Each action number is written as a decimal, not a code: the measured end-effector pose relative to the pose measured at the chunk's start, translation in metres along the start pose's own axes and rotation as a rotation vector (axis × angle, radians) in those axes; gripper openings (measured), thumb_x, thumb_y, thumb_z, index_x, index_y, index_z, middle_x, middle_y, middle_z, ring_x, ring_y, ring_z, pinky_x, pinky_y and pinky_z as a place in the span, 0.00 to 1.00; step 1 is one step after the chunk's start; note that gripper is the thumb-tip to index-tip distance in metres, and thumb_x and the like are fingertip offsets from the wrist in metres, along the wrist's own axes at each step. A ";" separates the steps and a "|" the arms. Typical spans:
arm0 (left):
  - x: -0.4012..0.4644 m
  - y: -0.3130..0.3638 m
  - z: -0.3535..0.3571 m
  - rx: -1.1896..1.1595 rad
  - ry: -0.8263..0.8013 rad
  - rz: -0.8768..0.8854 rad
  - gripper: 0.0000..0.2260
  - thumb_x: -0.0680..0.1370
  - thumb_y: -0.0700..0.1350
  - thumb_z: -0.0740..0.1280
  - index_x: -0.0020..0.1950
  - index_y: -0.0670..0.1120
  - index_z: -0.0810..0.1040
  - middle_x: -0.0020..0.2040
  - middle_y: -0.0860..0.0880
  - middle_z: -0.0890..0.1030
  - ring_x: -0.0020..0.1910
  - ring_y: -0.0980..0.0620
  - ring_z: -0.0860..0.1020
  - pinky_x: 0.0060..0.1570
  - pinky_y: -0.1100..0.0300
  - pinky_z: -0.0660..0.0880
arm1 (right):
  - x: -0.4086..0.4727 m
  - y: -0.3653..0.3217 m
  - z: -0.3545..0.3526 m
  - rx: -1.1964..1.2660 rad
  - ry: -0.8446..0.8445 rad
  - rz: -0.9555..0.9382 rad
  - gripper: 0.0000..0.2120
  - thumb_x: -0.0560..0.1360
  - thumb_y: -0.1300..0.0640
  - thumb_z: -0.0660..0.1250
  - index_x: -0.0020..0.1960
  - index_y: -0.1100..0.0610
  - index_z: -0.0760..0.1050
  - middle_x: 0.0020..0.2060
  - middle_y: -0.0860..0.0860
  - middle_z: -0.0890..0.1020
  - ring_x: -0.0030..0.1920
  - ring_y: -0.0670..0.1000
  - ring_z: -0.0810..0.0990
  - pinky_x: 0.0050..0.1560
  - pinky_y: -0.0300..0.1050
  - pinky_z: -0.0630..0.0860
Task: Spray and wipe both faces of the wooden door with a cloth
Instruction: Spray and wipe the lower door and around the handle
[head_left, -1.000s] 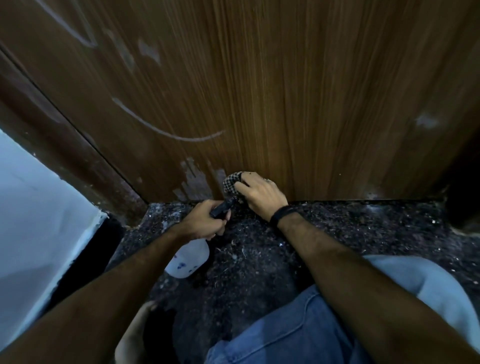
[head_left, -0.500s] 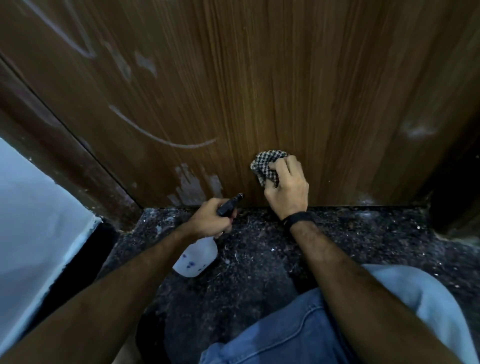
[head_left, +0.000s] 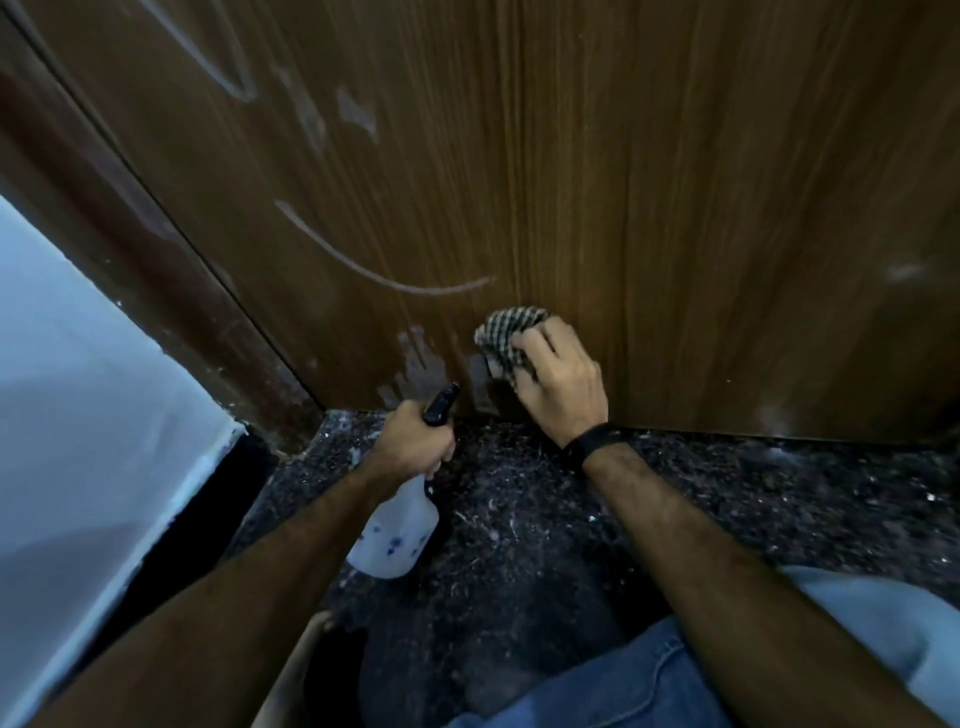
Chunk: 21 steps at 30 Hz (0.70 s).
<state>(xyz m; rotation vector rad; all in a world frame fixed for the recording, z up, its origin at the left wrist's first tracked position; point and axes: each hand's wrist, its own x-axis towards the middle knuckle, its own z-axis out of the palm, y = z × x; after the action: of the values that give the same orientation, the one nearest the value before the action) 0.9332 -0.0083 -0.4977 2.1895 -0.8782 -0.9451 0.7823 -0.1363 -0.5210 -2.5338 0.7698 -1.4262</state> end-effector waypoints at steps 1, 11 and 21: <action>0.001 0.000 -0.001 -0.001 -0.006 -0.008 0.12 0.79 0.31 0.62 0.38 0.41 0.71 0.33 0.40 0.73 0.24 0.48 0.68 0.29 0.56 0.67 | 0.006 -0.003 0.000 0.009 0.052 -0.001 0.14 0.66 0.69 0.70 0.49 0.61 0.73 0.46 0.58 0.74 0.50 0.59 0.75 0.37 0.52 0.75; -0.002 -0.007 0.003 0.062 -0.065 -0.004 0.10 0.84 0.39 0.63 0.43 0.40 0.76 0.33 0.40 0.76 0.25 0.48 0.69 0.29 0.59 0.69 | -0.021 0.001 0.031 -0.034 -0.222 -0.125 0.19 0.65 0.71 0.70 0.50 0.58 0.68 0.47 0.57 0.74 0.48 0.58 0.72 0.32 0.54 0.76; -0.002 -0.018 -0.019 -0.071 0.014 -0.014 0.10 0.80 0.31 0.61 0.42 0.43 0.74 0.28 0.46 0.75 0.26 0.48 0.69 0.29 0.57 0.68 | -0.007 -0.009 0.057 -0.134 -0.147 -0.290 0.19 0.70 0.67 0.70 0.59 0.59 0.72 0.49 0.59 0.76 0.48 0.60 0.75 0.33 0.54 0.77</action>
<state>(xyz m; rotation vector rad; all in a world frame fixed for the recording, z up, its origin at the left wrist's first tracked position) 0.9530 0.0093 -0.4993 2.1416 -0.8118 -0.9523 0.8297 -0.1327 -0.5538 -2.9130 0.5057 -1.2791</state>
